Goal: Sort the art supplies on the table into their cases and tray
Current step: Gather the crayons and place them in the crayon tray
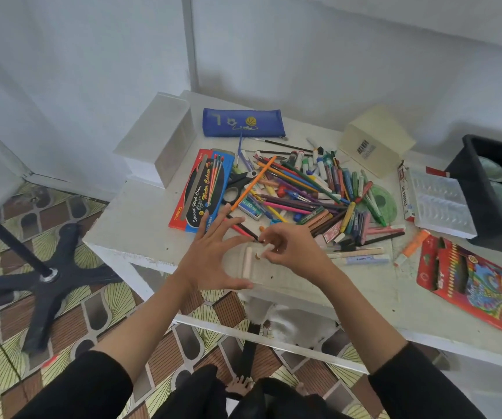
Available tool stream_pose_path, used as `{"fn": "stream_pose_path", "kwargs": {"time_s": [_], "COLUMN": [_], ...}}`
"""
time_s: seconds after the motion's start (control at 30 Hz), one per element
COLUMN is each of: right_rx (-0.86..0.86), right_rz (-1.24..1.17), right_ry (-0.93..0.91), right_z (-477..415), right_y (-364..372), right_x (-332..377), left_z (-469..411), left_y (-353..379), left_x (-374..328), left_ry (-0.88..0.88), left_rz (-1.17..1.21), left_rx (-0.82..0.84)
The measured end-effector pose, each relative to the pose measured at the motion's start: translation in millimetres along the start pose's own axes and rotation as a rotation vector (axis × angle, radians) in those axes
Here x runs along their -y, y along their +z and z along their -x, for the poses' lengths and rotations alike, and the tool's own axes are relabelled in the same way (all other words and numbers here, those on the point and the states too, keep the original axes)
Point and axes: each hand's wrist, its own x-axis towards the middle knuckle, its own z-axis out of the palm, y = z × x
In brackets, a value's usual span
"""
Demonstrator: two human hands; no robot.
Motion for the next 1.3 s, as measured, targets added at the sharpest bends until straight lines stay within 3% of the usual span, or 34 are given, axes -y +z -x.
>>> {"fn": "stream_pose_path", "kwargs": {"time_s": [0.23, 0.43, 0.77, 0.93, 1.07, 1.2, 1.3], "right_rx": [0.108, 0.152, 0.068, -0.202, -0.416, -0.461, -0.281], "right_rz": [0.167, 0.177, 0.174, 0.127, 0.325, 0.444, 0.4], "right_ry": [-0.265, -0.243, -0.223, -0.076, 0.11, 0.324, 0.371], "right_z": [7.8, 12.3, 14.1, 9.4, -15.3, -32.5, -37.5], "right_y": [20.7, 21.0, 24.1, -14.2, -64.1, -99.0, -108.3], "right_x": [-7.4, -13.0, -9.4, -20.2, -57.9, -92.7, -104.0], "left_z": [-0.4, -0.8, -0.3, 1.5, 1.1, 1.2, 1.0], "left_y": [-0.8, 0.1, 0.8, 0.0, 0.2, 1.4, 0.4], "left_x": [-2.4, -0.9, -0.6, -0.4, -0.9, 0.7, 0.7], "left_ry": [0.001, 0.002, -0.005, -0.023, -0.033, -0.045, -0.052], "left_rz": [0.017, 0.005, 0.005, 0.024, 0.023, -0.017, -0.009], "left_rx": [-0.011, -0.002, 0.032, 0.038, 0.06, 0.07, 0.071]}}
